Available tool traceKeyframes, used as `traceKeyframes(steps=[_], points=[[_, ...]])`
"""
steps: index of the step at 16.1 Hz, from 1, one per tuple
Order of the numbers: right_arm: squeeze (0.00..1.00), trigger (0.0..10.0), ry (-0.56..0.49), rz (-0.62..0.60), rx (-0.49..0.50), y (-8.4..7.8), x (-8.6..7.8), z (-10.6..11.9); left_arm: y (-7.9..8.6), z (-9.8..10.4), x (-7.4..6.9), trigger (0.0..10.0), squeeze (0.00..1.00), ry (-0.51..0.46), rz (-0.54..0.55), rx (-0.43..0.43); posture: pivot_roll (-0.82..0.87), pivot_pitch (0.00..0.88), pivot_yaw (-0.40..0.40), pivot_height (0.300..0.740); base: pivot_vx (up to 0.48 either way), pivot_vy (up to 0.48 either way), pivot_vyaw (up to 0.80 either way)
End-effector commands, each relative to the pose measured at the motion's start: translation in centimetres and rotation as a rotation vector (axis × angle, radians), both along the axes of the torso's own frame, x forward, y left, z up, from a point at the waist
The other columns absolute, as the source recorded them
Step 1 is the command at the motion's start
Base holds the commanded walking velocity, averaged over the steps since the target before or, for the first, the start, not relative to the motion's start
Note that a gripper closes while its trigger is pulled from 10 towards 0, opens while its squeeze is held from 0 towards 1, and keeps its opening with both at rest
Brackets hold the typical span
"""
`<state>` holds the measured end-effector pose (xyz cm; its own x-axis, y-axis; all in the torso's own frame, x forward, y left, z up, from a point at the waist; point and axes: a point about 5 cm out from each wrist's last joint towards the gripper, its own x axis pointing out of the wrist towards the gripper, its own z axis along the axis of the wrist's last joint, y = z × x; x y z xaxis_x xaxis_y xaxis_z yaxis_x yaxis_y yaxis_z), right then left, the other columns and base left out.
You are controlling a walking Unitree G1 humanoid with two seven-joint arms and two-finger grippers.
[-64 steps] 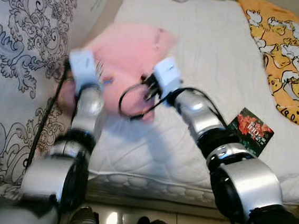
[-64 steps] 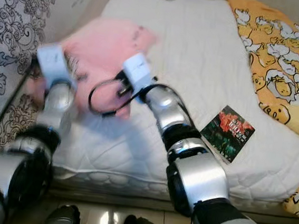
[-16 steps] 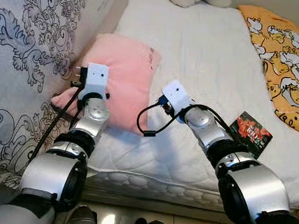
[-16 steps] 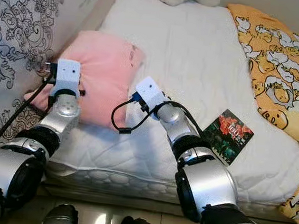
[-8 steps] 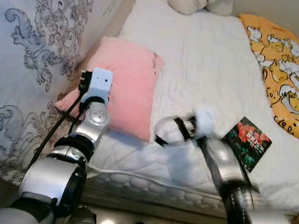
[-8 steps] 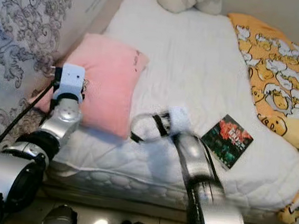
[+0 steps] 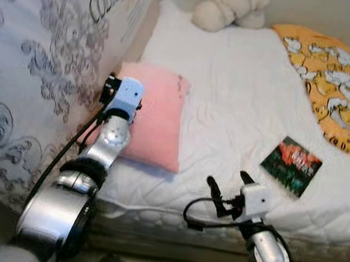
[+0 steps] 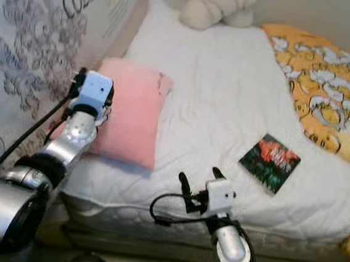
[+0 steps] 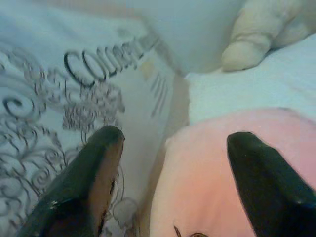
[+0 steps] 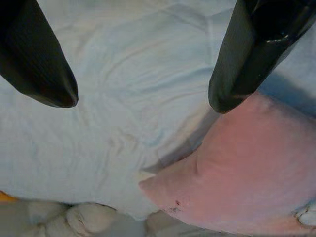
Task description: Clean up the room
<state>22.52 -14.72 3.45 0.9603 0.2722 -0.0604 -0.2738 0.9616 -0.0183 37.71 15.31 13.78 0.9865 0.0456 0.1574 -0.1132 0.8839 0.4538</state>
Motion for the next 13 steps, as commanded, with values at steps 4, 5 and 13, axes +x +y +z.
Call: traceKeyframes(steps=[4, 5, 13], points=[[1.0, 10.0, -0.031, -0.095, -0.011, -2.5, -1.2, 1.8, -0.3, -1.7, -3.2, 10.0, 1.0, 0.018, -0.147, -0.033, 0.08, 0.0, -0.012, 0.74, 0.0, 0.0, 0.0], [1.0, 10.0, 0.008, -0.186, -0.011, -4.3, -2.3, 1.0, -0.6, -4.5, -7.0, 10.0, 1.0, 0.145, -0.263, -0.217, 0.1, 0.0, -0.018, 0.74, 0.0, 0.0, 0.0], [1.0, 10.0, 0.081, -0.294, 0.067, -4.0, -0.5, 0.5, -0.2, -6.2, -11.3, 10.0, 0.0, 0.199, -0.328, -0.39, 0.09, 0.0, -0.055, 0.74, 0.0, -0.12, 0.0]])
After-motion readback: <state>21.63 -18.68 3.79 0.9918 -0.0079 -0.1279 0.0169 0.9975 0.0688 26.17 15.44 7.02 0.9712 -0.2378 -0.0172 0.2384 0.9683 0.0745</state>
